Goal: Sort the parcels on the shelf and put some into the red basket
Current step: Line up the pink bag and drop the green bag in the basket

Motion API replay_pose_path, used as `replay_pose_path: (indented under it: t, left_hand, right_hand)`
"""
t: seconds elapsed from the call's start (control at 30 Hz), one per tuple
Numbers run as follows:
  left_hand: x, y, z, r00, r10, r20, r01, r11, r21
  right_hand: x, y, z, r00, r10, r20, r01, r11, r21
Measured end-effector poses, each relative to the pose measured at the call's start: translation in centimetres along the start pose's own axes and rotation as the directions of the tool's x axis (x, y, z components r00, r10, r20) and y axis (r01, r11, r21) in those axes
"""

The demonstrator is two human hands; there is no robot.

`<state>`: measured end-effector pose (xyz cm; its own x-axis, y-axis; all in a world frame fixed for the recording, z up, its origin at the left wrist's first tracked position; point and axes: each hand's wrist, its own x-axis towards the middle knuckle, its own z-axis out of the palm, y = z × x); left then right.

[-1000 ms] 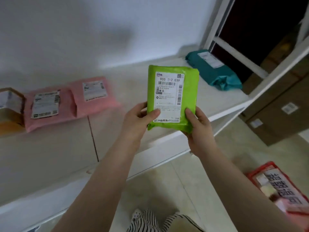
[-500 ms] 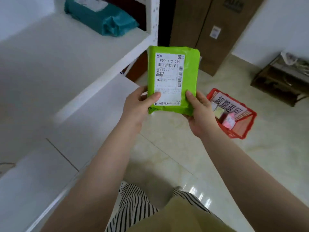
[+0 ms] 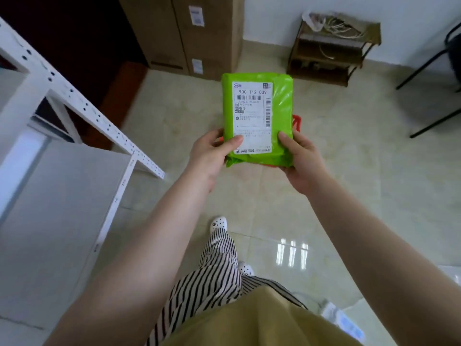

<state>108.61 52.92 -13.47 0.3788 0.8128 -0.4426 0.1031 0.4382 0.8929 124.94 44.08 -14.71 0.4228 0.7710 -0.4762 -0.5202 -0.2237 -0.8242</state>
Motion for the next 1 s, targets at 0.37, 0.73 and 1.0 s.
replay_pose_path:
  t: [0.37,0.73,1.0]
  left_hand:
    - [18.0,5.7,10.9,0.983,-0.062,0.171,0.056,0.998,0.036]
    - [31.6,8.8,19.8,0.947,-0.200,0.253,0.169,0.976,0.140]
    - [39.9,7.4,25.1,0.946,-0.292,0.139,0.277,0.954,0.117]
  right_hand:
    - [13.7,-10.2,-5.5,0.983,-0.032,-0.183,0.058,0.989,0.137]
    - [26.6,-16.3,-11.4,0.965,0.039,-0.261,0.008,0.985,0.174]
    - [36.8,-17.2,-15.3,0.953,0.172,-0.249,-0.105,0.960,0.259]
